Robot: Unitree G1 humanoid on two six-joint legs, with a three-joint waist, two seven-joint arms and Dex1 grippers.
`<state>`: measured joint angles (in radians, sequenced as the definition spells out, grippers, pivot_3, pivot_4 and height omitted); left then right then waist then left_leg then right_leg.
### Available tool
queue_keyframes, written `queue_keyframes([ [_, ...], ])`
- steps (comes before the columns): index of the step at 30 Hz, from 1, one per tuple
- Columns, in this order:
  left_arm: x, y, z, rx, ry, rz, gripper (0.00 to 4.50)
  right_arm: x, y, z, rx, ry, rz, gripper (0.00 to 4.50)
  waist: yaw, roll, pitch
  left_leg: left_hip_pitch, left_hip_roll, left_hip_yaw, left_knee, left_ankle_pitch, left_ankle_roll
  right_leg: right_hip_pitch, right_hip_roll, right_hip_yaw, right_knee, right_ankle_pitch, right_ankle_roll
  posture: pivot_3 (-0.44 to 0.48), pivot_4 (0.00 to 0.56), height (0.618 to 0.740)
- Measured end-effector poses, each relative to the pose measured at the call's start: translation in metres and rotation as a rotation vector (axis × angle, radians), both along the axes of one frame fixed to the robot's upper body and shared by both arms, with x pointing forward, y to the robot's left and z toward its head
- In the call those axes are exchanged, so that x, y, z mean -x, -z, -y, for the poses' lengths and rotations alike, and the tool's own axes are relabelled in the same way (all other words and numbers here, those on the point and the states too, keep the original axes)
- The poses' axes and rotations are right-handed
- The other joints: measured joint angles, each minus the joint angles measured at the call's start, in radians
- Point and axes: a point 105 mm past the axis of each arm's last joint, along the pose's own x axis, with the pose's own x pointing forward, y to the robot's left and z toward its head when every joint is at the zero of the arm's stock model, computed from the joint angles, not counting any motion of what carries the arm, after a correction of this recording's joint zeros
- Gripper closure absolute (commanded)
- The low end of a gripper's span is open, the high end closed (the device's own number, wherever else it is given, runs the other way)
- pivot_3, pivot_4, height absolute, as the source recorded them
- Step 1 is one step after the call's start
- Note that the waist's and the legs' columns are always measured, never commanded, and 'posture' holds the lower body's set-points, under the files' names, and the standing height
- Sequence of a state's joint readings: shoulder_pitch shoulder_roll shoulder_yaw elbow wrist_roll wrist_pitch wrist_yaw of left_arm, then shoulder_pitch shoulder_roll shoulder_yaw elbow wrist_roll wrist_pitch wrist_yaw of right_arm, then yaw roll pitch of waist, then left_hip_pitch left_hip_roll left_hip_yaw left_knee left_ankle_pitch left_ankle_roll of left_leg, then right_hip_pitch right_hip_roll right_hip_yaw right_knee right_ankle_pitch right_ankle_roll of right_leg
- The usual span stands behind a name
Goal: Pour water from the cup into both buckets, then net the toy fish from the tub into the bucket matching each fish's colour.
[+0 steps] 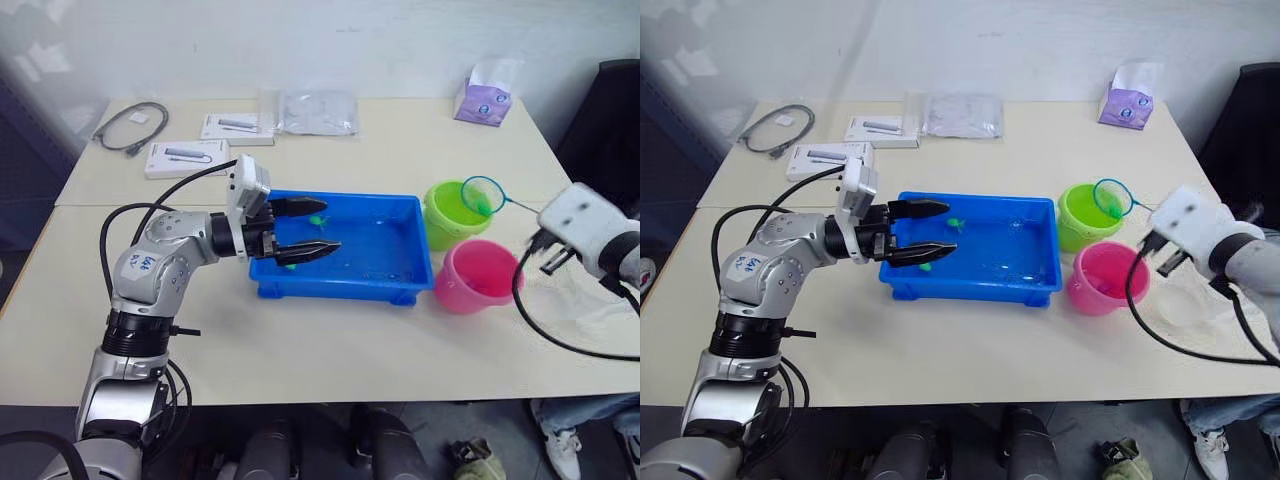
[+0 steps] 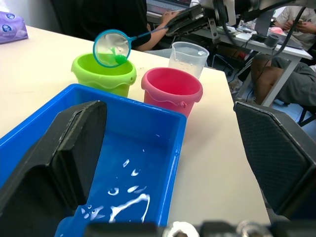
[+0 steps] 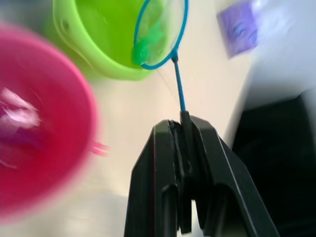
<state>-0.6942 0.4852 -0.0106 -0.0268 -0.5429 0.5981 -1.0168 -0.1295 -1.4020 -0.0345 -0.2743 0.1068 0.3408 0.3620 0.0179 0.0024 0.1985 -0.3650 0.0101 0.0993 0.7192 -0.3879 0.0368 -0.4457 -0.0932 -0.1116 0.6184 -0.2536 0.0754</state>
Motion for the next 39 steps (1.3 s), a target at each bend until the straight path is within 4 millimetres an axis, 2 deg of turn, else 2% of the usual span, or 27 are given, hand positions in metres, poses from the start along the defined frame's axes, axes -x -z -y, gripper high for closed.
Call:
queue_keyframes([
  [2,0.000,0.000,0.000,-0.001,0.000,0.001,0.07,-0.002,-0.007,-0.003,0.133,-0.102,0.064,4.50,-0.002,0.000,0.000,0.000,0.001,0.000,0.000,0.000,-0.001,0.000,0.000,0.000,0.000,0.000,0.000,0.000,0.150,0.740],
  [8,0.000,0.000,-0.002,-0.006,-0.004,0.001,0.07,-0.003,-0.006,0.000,0.318,-0.224,0.086,4.50,0.002,0.000,0.000,0.000,0.001,-0.001,0.000,0.001,-0.001,0.000,0.000,-0.001,0.000,0.000,0.000,0.000,0.150,0.740],
  [10,0.000,0.001,-0.003,-0.012,-0.009,0.000,0.07,-0.006,-0.008,0.002,0.186,-0.193,0.095,4.50,0.003,0.000,0.000,-0.001,0.002,-0.002,0.002,0.001,-0.001,0.001,0.000,-0.002,-0.001,0.000,0.000,0.000,0.150,0.740],
  [12,-0.001,0.002,-0.007,-0.022,-0.016,-0.001,0.07,-0.011,-0.013,0.007,-0.164,-0.100,0.110,4.50,0.005,0.000,0.000,-0.001,0.002,-0.003,0.002,0.001,-0.001,0.001,0.001,-0.002,-0.001,0.000,0.000,0.000,0.150,0.740],
  [14,-0.001,0.004,-0.011,-0.034,-0.029,-0.007,0.07,-0.013,-0.012,0.003,-0.462,-0.056,0.056,4.50,0.006,0.000,0.000,-0.001,0.002,-0.004,0.002,0.001,-0.001,0.001,0.000,-0.003,0.000,0.000,-0.001,0.000,0.150,0.740],
  [16,-0.001,0.010,-0.015,-0.041,-0.040,-0.025,0.07,-0.013,-0.014,-0.016,-0.765,-0.069,-0.034,4.50,0.004,0.000,0.000,-0.001,0.002,-0.004,0.002,0.001,-0.001,0.001,-0.001,-0.003,0.000,0.000,-0.001,0.000,0.150,0.740],
  [19,0.001,0.018,-0.026,-0.058,-0.076,-0.045,0.07,-0.009,-0.025,-0.067,-1.155,-0.177,-0.245,4.50,-0.004,0.000,0.000,-0.001,0.004,-0.005,0.002,0.001,-0.001,0.001,-0.002,-0.003,0.000,0.000,-0.002,0.000,0.150,0.740],
  [20,0.001,0.020,-0.030,-0.059,-0.091,-0.051,0.07,-0.006,-0.026,-0.081,-1.228,-0.207,-0.319,4.50,-0.004,0.000,0.000,-0.001,0.004,-0.006,0.002,0.001,-0.001,0.001,-0.003,-0.004,0.000,0.000,-0.003,0.000,0.150,0.740],
  [22,0.005,0.025,-0.040,-0.076,-0.129,-0.061,0.07,-0.002,-0.017,-0.103,-1.319,-0.216,-0.467,4.50,-0.004,0.000,0.000,-0.002,0.004,-0.006,0.001,0.000,-0.001,0.001,-0.004,-0.005,0.000,-0.001,-0.004,0.000,0.150,0.740],
  [24,0.010,0.031,-0.053,-0.090,-0.190,-0.075,0.07,0.000,0.001,-0.117,-1.362,-0.179,-0.598,4.50,0.002,0.000,0.000,-0.003,0.004,-0.006,0.001,0.000,-0.001,0.001,-0.004,-0.005,0.000,-0.001,-0.004,0.000,0.150,0.740],
  [29,0.022,0.036,-0.079,-0.101,-0.327,-0.090,0.07,0.000,0.041,-0.137,-1.380,-0.079,-0.823,4.50,0.005,-0.001,0.000,-0.003,0.001,-0.005,0.002,0.000,0.000,0.000,-0.004,-0.006,0.000,-0.001,-0.004,0.000,0.150,0.740],
  [32,0.032,0.037,-0.089,-0.107,-0.380,-0.094,0.07,-0.001,0.062,-0.147,-1.369,-0.024,-0.939,4.50,0.002,-0.001,0.000,-0.003,0.002,-0.006,0.001,0.000,0.000,0.000,-0.004,-0.006,0.000,-0.001,-0.004,0.000,0.150,0.740],
  [35,0.039,0.036,-0.094,-0.124,-0.414,-0.094,0.07,-0.007,0.074,-0.151,-1.387,0.033,-1.015,4.50,0.002,-0.001,0.000,-0.003,0.002,-0.005,0.001,0.000,0.000,0.000,-0.003,-0.006,0.001,-0.001,-0.004,0.000,0.150,0.740],
  [39,0.042,0.031,-0.098,-0.123,-0.460,-0.076,0.07,-0.020,0.074,-0.161,-1.458,0.080,-1.085,4.50,-0.004,-0.001,0.000,-0.003,0.002,-0.005,0.001,0.000,0.000,0.000,-0.002,-0.005,0.001,-0.001,-0.004,0.000,0.150,0.740],
])
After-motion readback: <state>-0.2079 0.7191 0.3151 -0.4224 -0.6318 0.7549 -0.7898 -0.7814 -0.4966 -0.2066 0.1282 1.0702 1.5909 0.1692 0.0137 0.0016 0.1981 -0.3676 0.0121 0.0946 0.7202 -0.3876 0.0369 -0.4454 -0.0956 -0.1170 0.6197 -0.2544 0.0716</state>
